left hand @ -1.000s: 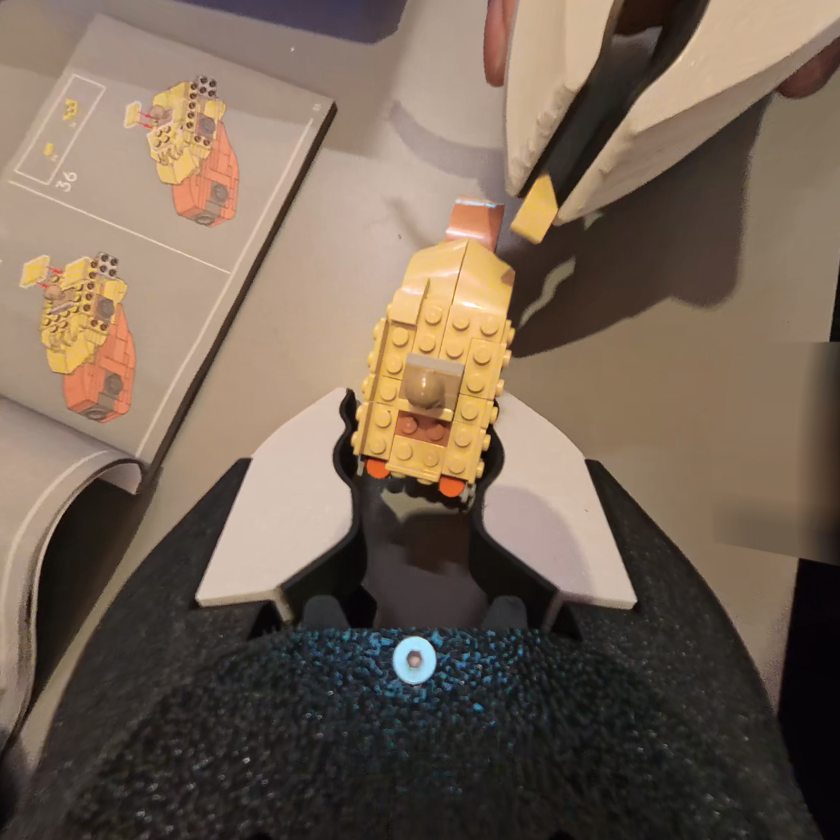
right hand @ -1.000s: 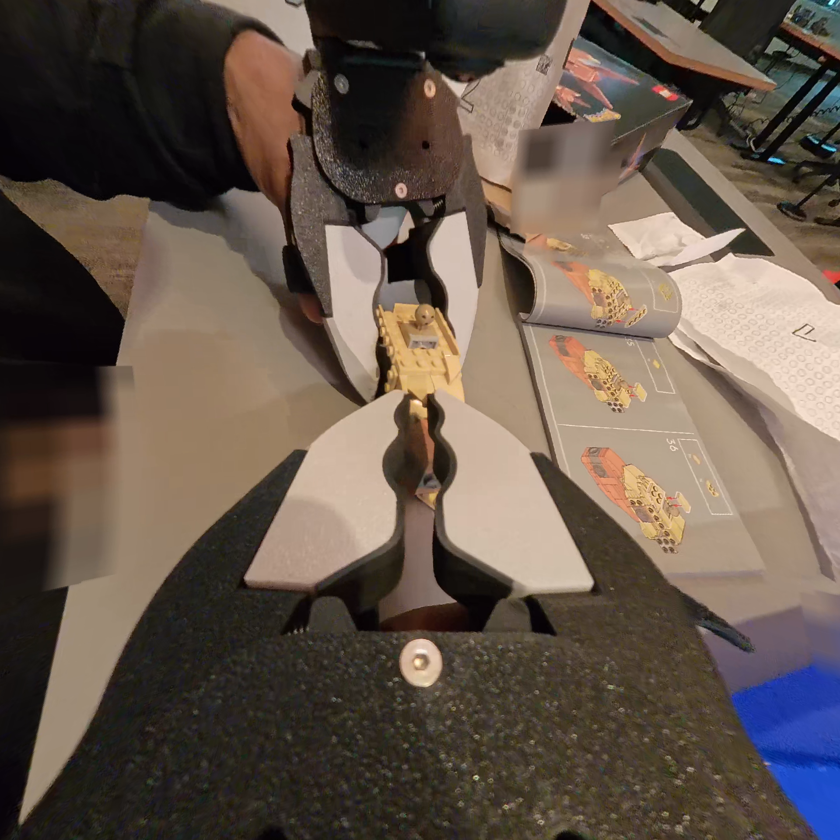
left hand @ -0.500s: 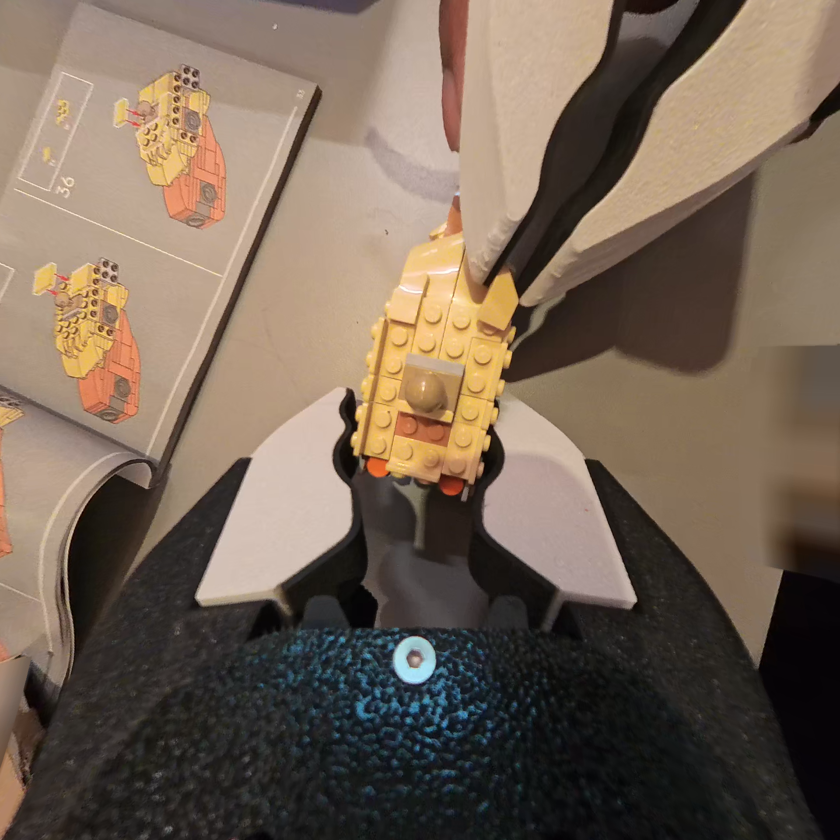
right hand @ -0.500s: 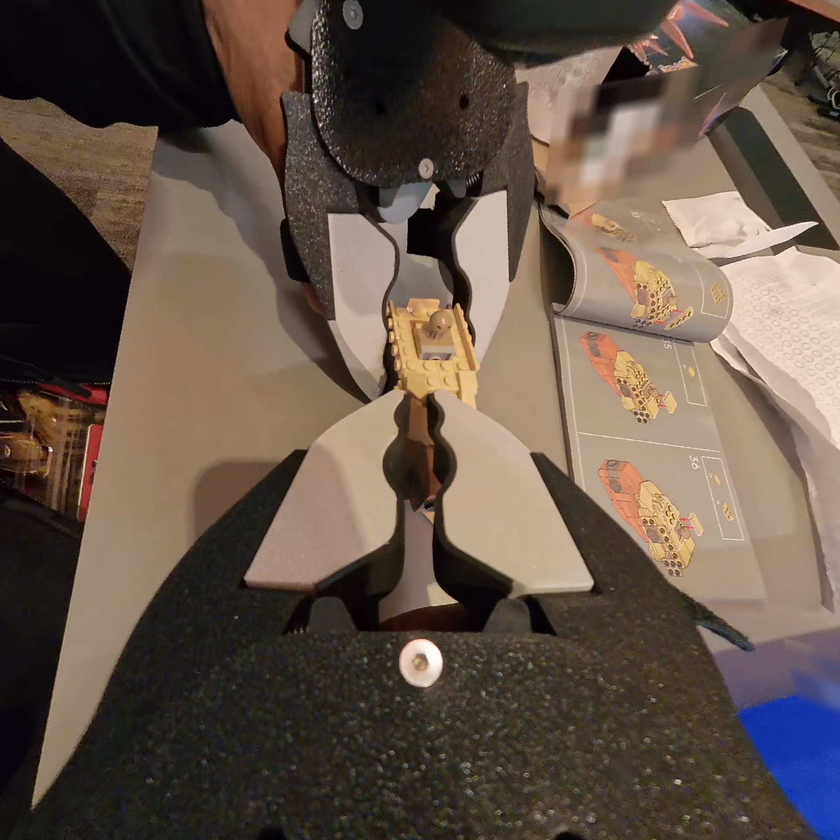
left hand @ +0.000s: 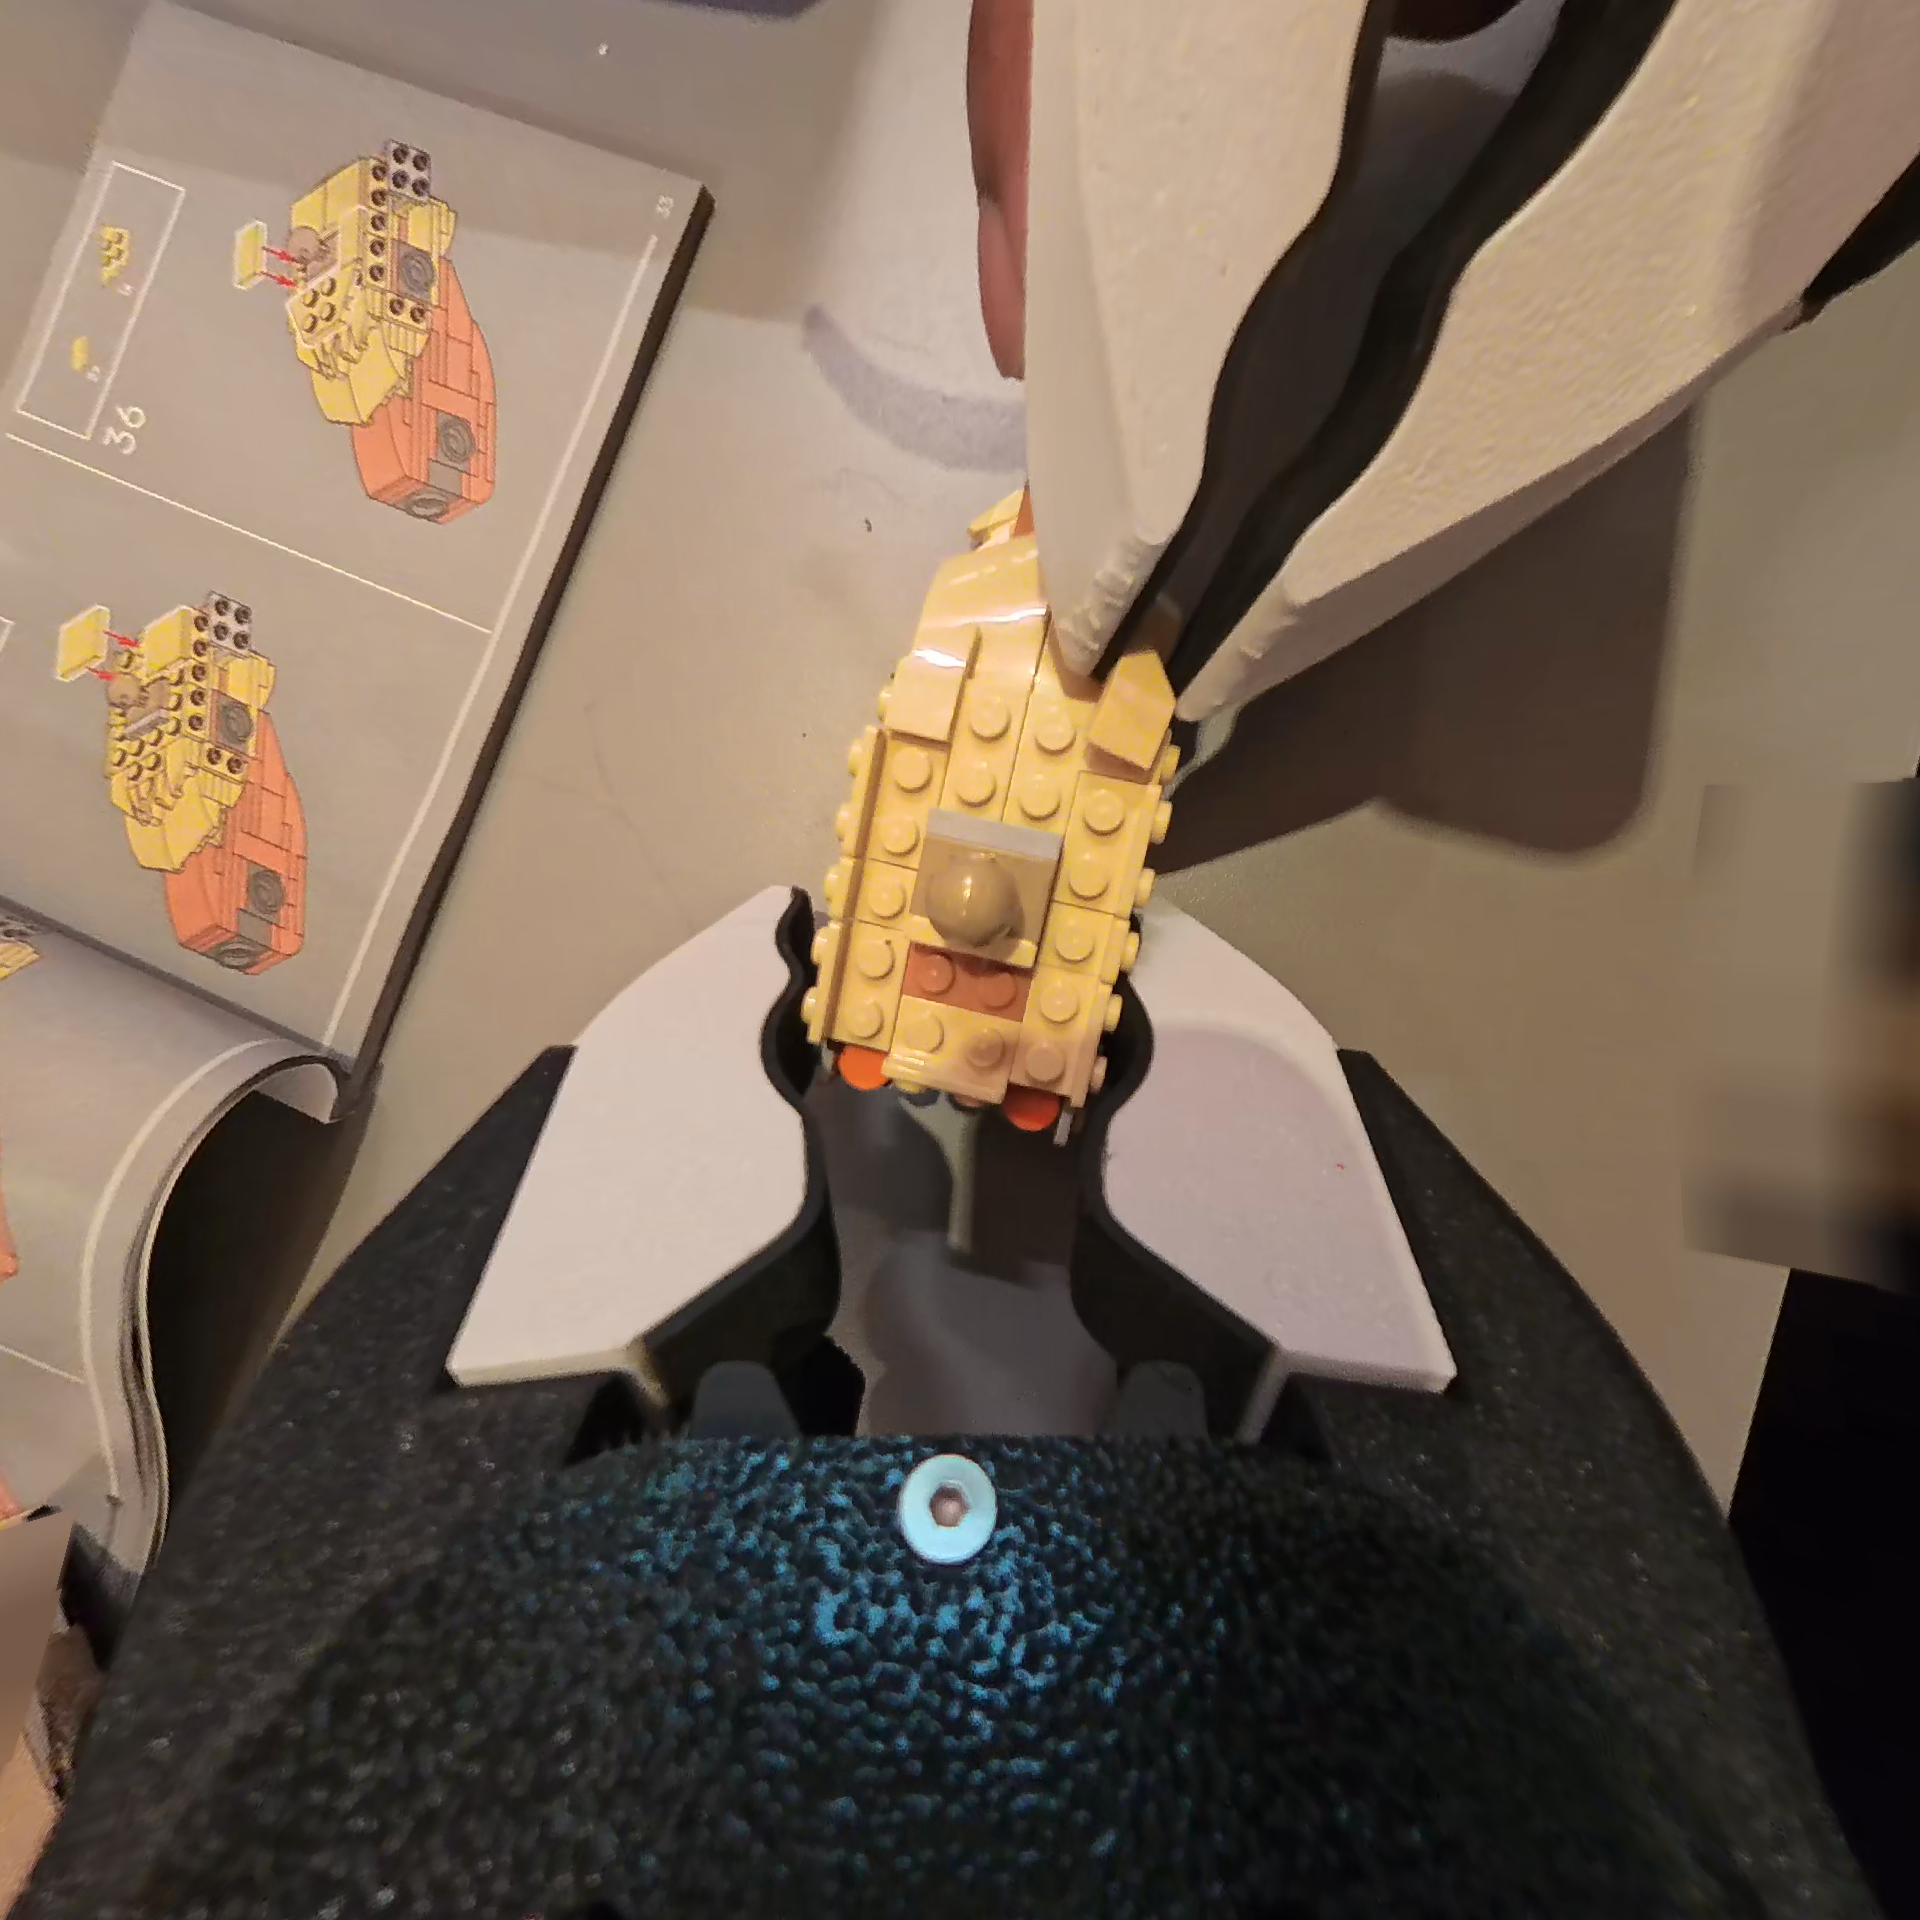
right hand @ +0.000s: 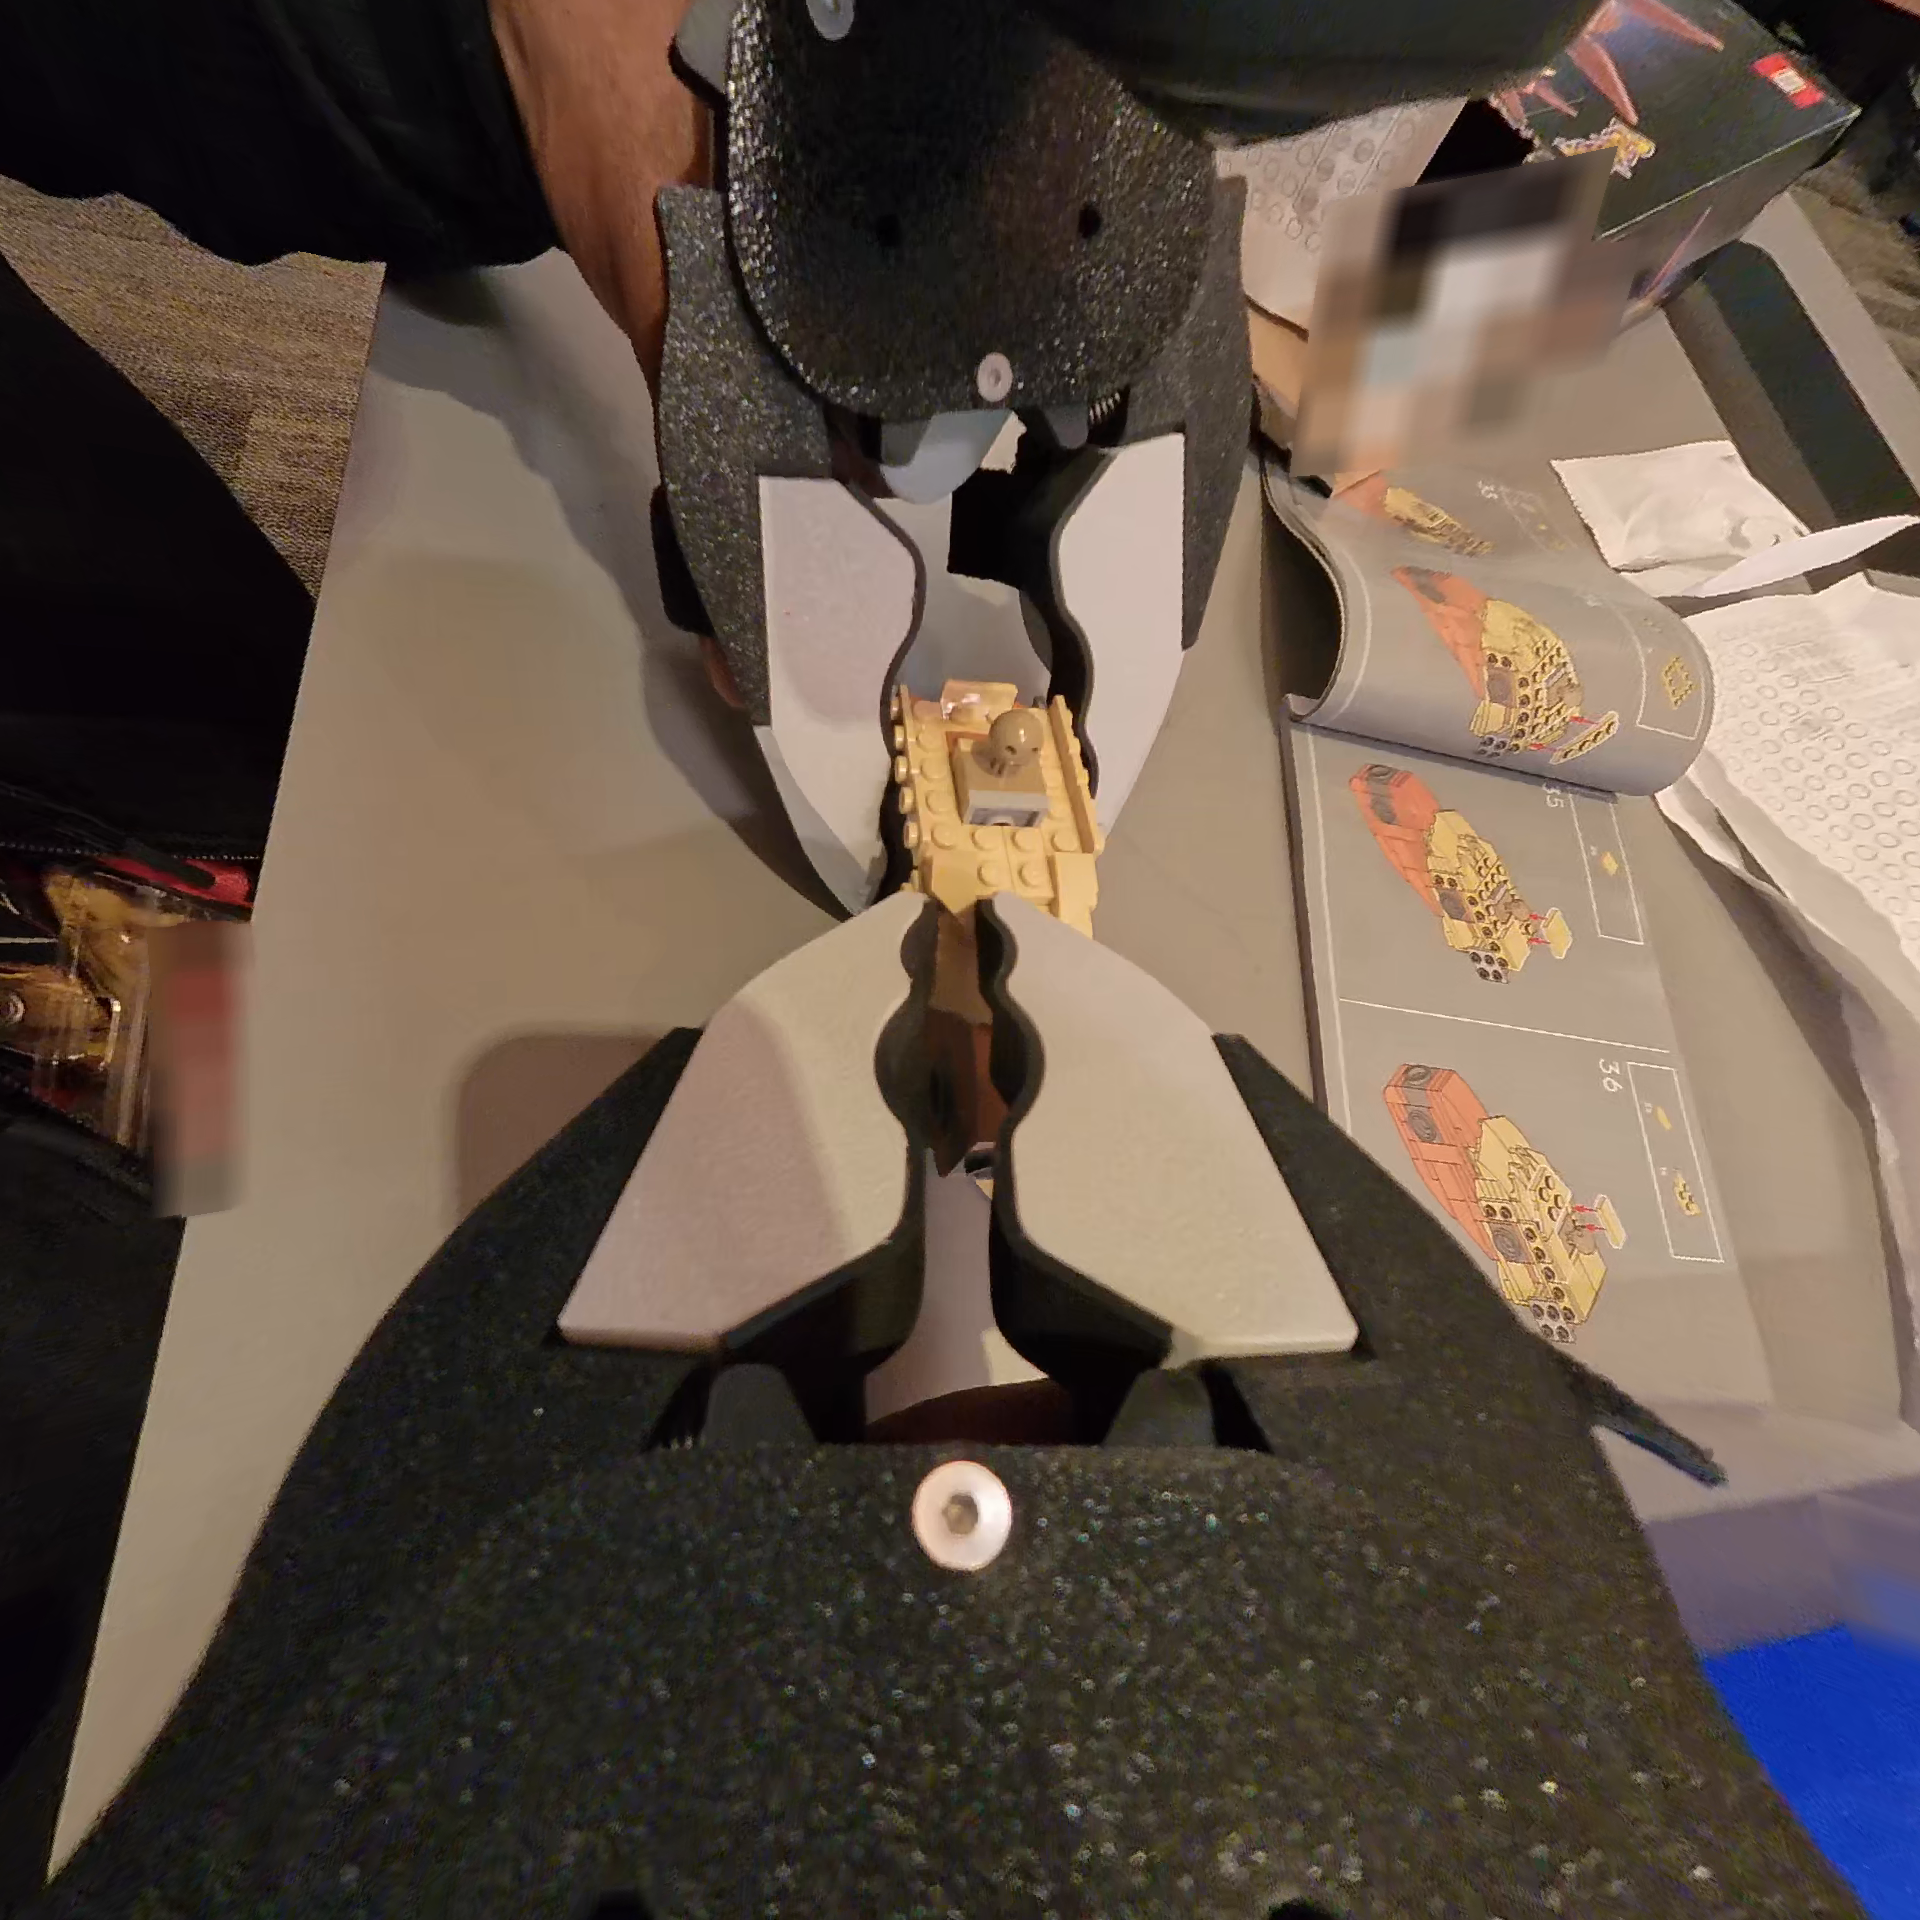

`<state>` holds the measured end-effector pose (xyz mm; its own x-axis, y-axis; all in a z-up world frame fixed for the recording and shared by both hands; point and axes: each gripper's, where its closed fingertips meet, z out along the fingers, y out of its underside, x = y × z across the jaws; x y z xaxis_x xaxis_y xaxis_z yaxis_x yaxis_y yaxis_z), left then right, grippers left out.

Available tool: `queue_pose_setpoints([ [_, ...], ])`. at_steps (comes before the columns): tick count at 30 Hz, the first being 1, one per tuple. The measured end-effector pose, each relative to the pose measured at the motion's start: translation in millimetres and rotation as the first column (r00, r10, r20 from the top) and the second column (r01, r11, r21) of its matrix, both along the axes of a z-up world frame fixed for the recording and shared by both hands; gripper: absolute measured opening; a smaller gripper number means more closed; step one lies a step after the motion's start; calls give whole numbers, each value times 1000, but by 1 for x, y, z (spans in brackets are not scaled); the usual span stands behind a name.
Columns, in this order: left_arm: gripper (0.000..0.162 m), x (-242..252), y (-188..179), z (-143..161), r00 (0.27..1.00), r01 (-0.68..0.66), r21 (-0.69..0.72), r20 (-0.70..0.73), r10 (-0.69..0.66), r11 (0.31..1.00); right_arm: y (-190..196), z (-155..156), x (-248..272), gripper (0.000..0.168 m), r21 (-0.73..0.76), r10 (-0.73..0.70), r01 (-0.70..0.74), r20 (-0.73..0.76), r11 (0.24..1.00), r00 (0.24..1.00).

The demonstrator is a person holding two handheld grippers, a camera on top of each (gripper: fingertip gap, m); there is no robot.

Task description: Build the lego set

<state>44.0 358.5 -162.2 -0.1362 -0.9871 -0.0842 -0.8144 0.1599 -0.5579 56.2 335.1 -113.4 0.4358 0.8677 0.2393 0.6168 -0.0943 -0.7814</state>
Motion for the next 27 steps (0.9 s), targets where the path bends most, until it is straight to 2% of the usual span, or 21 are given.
queue_pose_setpoints([
  [27, 53, 2, 0, -2, 1000, 8, -22, 3, -8, 1000, 1, 0, 0, 8, 9, 5, -5, -18, 1000, 1000],
])
